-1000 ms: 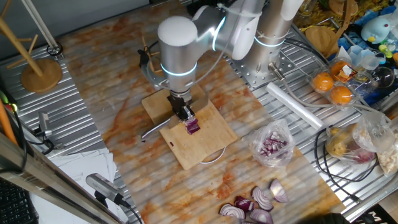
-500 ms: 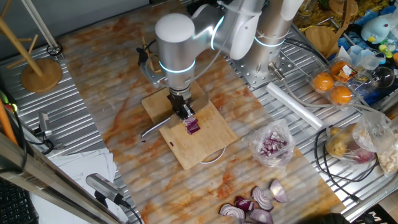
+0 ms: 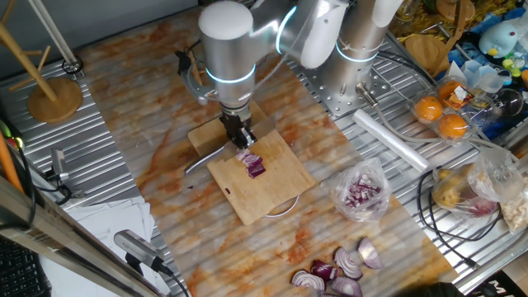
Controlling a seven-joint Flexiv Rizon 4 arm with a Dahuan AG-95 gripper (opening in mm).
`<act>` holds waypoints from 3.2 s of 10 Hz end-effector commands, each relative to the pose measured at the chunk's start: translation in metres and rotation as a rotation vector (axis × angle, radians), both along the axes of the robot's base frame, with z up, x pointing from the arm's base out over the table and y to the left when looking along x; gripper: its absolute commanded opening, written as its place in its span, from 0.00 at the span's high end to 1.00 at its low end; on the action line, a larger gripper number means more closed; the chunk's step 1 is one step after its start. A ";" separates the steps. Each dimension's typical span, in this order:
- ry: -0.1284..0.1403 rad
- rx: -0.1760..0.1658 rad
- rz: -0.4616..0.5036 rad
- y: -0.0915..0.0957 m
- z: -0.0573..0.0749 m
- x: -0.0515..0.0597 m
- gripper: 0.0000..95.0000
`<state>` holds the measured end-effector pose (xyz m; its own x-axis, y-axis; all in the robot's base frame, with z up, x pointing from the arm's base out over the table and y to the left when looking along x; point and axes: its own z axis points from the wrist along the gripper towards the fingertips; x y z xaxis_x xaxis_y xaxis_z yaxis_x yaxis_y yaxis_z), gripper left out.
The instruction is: Chop the onions
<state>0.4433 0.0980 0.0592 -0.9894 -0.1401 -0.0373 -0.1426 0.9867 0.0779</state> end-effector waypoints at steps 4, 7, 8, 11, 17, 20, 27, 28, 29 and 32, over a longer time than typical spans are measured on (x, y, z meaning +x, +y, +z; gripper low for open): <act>0.004 0.002 0.006 -0.003 0.000 0.000 1.00; -0.009 -0.001 0.005 0.004 -0.014 -0.002 1.00; -0.009 -0.011 0.005 0.005 -0.018 -0.002 1.00; -0.006 0.001 -0.005 0.007 -0.020 -0.002 1.00; -0.006 0.029 -0.034 0.016 -0.011 -0.004 1.00; -0.003 0.017 -0.034 0.016 0.000 -0.002 1.00; -0.004 0.009 -0.010 0.002 0.000 -0.002 1.00; -0.004 0.010 -0.008 0.002 0.001 -0.002 1.00; -0.003 0.009 -0.005 0.001 0.002 -0.002 1.00; -0.002 0.005 0.001 -0.002 0.000 -0.001 1.00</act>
